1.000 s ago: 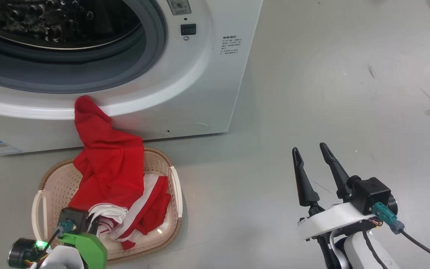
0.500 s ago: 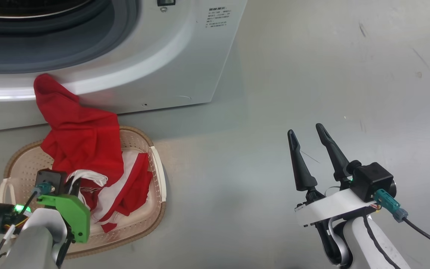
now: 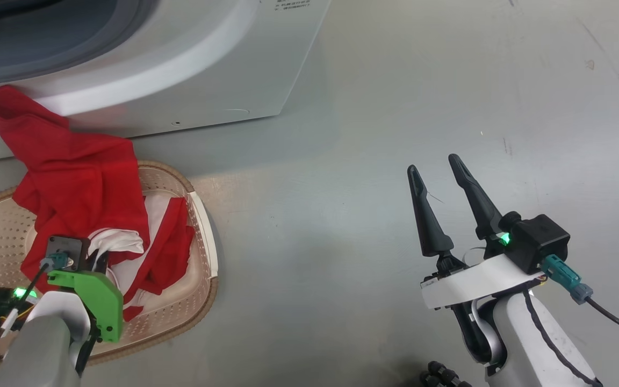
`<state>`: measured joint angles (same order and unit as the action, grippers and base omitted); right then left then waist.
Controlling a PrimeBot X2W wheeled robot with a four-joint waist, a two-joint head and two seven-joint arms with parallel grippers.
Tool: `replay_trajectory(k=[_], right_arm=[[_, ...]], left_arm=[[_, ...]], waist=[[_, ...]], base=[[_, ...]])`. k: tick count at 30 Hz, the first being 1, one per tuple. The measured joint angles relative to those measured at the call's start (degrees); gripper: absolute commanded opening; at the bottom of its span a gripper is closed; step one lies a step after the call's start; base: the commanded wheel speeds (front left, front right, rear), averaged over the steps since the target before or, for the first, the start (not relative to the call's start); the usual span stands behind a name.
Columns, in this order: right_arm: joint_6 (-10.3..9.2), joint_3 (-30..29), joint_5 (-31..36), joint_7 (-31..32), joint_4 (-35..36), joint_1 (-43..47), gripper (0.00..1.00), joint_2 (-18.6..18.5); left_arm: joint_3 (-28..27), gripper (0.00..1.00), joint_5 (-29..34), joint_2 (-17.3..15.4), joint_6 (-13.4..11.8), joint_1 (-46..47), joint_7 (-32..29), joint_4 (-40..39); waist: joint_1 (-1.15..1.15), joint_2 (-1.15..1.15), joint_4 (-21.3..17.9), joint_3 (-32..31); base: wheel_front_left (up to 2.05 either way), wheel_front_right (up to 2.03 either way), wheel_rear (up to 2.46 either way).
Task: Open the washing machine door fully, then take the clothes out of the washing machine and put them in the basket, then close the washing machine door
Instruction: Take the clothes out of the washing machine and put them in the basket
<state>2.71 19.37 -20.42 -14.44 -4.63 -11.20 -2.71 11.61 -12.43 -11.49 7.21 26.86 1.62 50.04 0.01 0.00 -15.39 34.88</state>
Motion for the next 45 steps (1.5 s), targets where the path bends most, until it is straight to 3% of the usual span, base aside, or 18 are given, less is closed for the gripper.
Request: replay_trajectory(k=[1, 2, 3, 4, 14, 23, 33, 39, 45], right_arm=[[-0.43, -0.1, -0.1, 0.0, 0.0, -0.1, 1.0, 0.0], [-0.49, -0.2, -0.1, 0.0, -0.1, -0.1, 1.0, 0.0], [-0.7, -0.4, -0.1, 0.0, -0.2, -0.1, 1.0, 0.0], [-0.82, -0.5, -0.1, 0.0, -0.3, -0.1, 1.0, 0.0], [-0.83, -0.5, -0.2, 0.0, -1.4, -0.6, 1.0, 0.0], [-0.86, -2.0, -0.6, 0.0, -2.1, -0.7, 1.0, 0.0], [-0.93, -3.8, -0.5, 0.0, -2.5, -0.4, 1.0, 0.0], [-0.89, -4.0, -0.4, 0.0, -2.8, 0.1, 1.0, -0.1], [-0.83, -4.6, -0.4, 0.0, -2.9, 1.0, 1.0, -0.2]], left_arm=[[0.0, 0.0, -0.2, 0.1, 0.0, 0.2, 0.2, 0.4], [0.1, 0.1, -0.4, 0.2, 0.0, 0.4, 0.5, 0.8], [0.2, 0.46, -0.5, 0.4, 0.0, 0.6, 0.6, 1.3], [0.3, 1.0, -0.7, 0.8, 0.0, 0.7, 0.9, 1.6], [1.7, 1.0, -2.1, 2.0, 0.1, 1.5, 4.5, 3.9], [2.4, 1.0, -3.4, 3.6, 0.1, 1.7, 11.5, 2.0], [4.7, 1.0, -4.4, 4.2, 0.1, 2.0, 12.7, -4.6], [3.1, 1.0, -5.8, 4.4, 0.1, 1.9, 12.8, -8.7], [-1.1, 1.0, -6.2, 4.4, 0.1, 1.1, 12.8, -19.3]], waist=[[0.0, 0.0, -0.1, 0.1], [0.0, 0.0, -0.1, 0.0], [0.0, 0.0, 0.0, -0.1], [0.0, 0.0, 0.1, -0.2], [-0.01, 0.0, 1.8, -2.7], [-0.01, 0.0, 4.2, -6.0], [-0.01, 0.0, 8.4, -8.8], [-0.01, 0.0, 10.0, -10.2], [-0.01, 0.0, 11.3, -11.6]], base=[[0.0, 0.0, 0.0], [0.0, 0.0, 0.0], [0.0, 0.0, 0.0], [0.0, 0.0, 0.0], [0.0, 0.0, 0.0], [0.0, 0.0, 0.0], [0.0, 0.0, 0.0], [0.0, 0.0, 0.0], [0.0, 0.0, 0.0]])
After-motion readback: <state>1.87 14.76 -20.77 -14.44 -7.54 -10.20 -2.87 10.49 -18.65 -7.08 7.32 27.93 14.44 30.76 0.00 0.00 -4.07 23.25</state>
